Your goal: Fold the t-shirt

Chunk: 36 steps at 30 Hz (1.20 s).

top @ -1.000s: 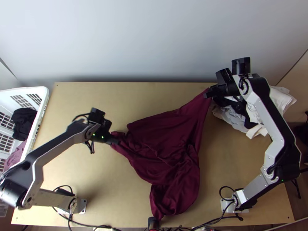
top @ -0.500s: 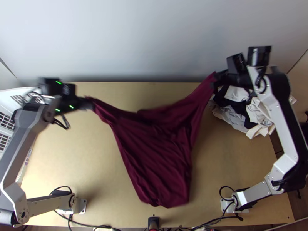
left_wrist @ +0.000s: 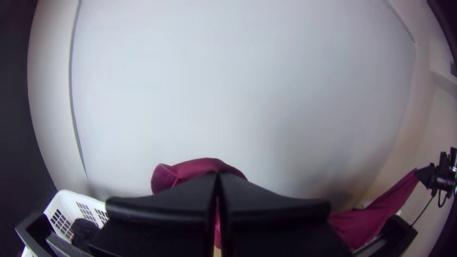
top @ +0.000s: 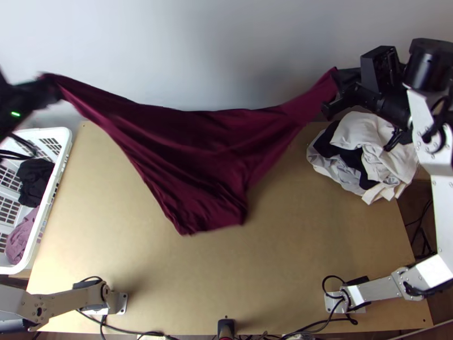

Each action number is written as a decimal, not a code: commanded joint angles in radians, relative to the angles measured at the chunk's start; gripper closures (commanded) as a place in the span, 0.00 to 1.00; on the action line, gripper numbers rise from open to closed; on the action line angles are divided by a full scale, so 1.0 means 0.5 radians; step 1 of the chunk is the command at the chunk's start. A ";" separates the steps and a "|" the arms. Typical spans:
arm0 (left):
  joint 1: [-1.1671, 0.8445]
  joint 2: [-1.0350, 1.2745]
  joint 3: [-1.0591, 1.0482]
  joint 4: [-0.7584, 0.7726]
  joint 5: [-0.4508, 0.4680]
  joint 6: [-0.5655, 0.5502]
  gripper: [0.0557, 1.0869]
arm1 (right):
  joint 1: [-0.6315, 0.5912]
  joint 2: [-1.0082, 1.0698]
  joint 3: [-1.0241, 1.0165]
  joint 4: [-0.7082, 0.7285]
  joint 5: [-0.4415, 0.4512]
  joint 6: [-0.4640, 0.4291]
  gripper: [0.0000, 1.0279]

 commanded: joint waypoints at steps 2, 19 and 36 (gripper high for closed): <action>0.342 -0.014 0.447 0.148 -0.006 -0.192 0.97 | 0.336 -0.098 0.095 0.136 0.270 -0.145 0.97; 0.421 0.133 0.500 0.391 -0.067 -0.379 0.97 | 0.815 -0.055 -0.037 0.550 0.607 -0.317 0.97; -0.149 0.778 0.450 0.924 -0.604 -0.278 0.97 | 0.253 -0.120 -0.702 1.020 0.530 -0.289 0.97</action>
